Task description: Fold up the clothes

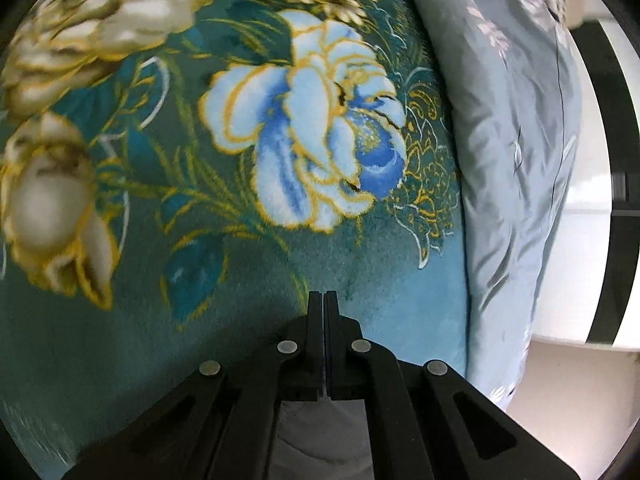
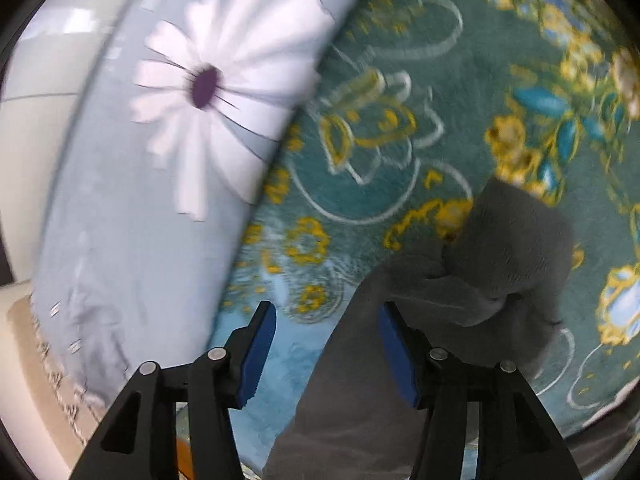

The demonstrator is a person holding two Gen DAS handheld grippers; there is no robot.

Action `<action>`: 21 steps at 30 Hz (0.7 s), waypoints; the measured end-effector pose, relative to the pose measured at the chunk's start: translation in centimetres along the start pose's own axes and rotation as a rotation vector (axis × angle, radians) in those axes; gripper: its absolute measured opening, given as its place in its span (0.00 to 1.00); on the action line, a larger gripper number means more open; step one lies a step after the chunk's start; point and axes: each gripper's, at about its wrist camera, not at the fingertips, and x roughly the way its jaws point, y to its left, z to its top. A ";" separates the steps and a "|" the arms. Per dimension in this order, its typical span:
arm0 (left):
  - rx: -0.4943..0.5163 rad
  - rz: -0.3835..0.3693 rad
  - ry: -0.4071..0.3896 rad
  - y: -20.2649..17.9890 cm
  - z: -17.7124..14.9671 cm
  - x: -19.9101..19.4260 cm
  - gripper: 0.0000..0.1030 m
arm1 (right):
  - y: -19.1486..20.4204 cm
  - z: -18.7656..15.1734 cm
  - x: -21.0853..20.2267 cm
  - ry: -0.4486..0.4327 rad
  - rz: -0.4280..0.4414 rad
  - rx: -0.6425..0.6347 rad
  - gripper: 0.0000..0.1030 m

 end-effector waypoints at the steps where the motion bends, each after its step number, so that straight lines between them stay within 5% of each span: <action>1: -0.016 -0.006 -0.005 0.0 -0.3 -0.4 0.00 | -0.6 -0.1 -1.3 -0.029 0.019 -0.007 0.56; 6: -0.026 -0.033 -0.023 -1.0 -2.3 -2.7 0.00 | -6.3 -0.4 -6.9 -0.169 -0.007 0.044 0.56; 12: -0.004 0.000 0.011 -2.2 -5.6 -3.9 0.00 | -14.6 -2.0 -4.5 -0.079 0.021 0.258 0.56; 16: -0.012 0.038 0.047 -2.3 -7.8 -4.1 0.00 | -14.8 -2.8 -2.0 -0.038 0.014 0.275 0.54; 21: 0.001 0.080 0.059 -2.4 -9.4 -4.8 0.00 | -13.0 -3.0 -1.3 -0.044 0.015 0.218 0.17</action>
